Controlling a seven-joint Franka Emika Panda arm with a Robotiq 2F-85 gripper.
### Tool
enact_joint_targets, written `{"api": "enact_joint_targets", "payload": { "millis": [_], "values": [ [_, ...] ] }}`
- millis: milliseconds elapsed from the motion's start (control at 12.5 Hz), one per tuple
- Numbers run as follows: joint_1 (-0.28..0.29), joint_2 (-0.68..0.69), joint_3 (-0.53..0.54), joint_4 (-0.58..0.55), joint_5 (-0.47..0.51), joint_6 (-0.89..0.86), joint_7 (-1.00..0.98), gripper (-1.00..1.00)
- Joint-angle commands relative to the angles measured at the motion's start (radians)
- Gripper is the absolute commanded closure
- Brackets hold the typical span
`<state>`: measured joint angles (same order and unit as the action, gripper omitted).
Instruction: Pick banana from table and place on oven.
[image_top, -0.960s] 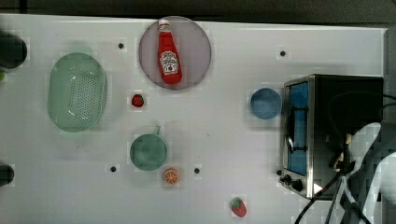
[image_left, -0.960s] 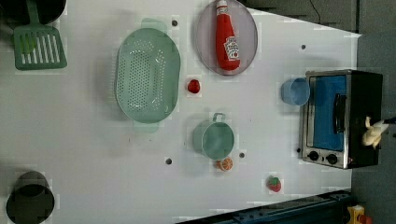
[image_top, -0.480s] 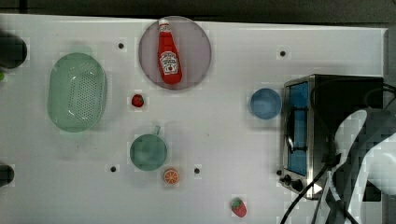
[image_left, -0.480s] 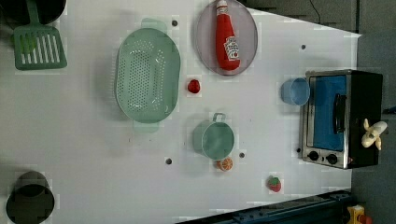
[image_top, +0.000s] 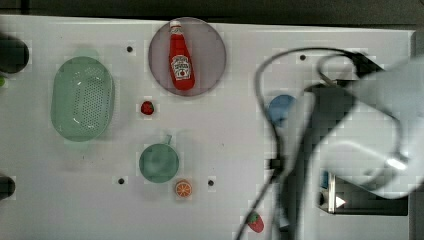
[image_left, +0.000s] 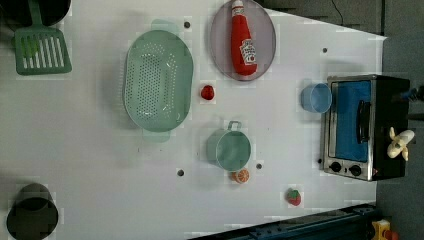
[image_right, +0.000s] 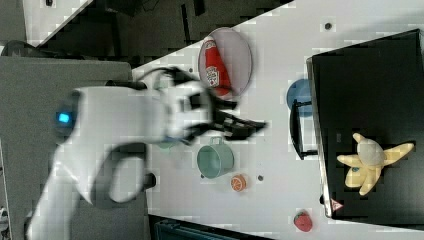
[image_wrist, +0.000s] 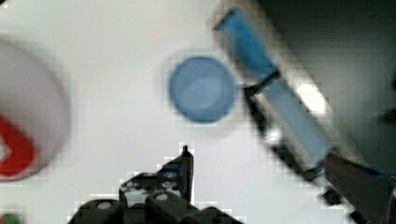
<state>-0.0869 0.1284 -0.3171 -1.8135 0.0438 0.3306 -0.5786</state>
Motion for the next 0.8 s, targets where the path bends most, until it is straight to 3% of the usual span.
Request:
{"api": "enact_joint_targets", "payload": {
  "millis": [80,240,800],
  "values": [
    [0.099,-0.098,0.106,0.033,-0.001,-0.031,0.424,-1.0],
    [0.103,-0.152,0.171,0.032,-0.002,-0.126,0.589,-1.0],
    [0.102,-0.316,0.216,0.022,-0.052,-0.269,0.597,-1.0]
  ]
}}
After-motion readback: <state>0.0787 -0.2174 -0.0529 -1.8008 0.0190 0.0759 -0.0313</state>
